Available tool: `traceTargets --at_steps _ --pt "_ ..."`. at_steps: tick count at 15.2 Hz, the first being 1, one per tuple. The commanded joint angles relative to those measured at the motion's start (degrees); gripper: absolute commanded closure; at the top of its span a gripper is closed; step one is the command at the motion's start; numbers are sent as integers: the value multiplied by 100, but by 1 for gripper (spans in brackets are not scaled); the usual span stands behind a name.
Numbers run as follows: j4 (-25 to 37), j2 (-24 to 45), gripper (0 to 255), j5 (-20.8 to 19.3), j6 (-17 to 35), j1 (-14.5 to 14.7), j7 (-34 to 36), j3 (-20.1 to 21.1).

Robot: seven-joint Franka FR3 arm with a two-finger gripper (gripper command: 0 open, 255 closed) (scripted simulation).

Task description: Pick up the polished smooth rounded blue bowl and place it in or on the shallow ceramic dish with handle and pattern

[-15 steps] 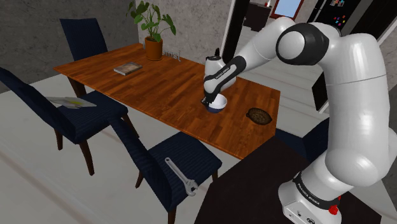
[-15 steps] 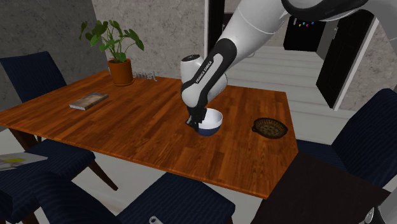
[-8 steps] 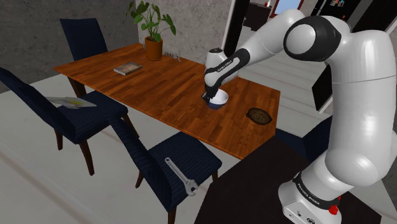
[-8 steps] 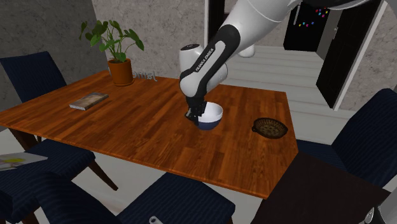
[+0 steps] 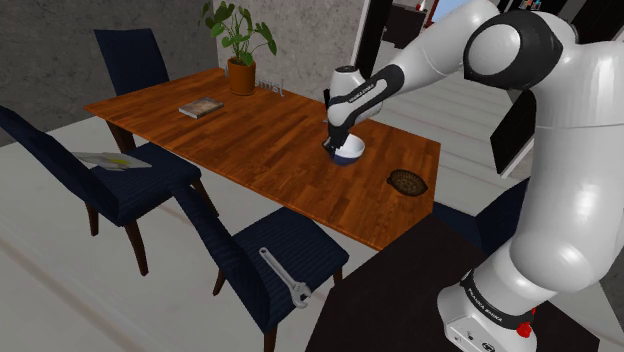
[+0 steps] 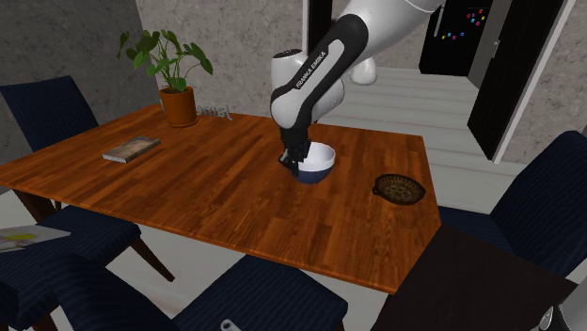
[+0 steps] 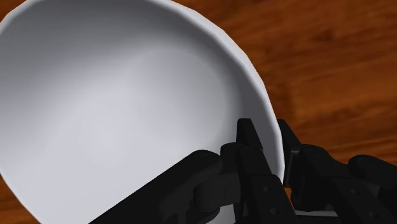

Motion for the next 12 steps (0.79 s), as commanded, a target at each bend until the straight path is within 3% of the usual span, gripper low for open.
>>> traceTargets --at_steps 1,12 --pt "-306 -235 255 11 101 -164 -188 -32" --pt "-1720 -1138 255 106 783 -1196 -1481 -302"
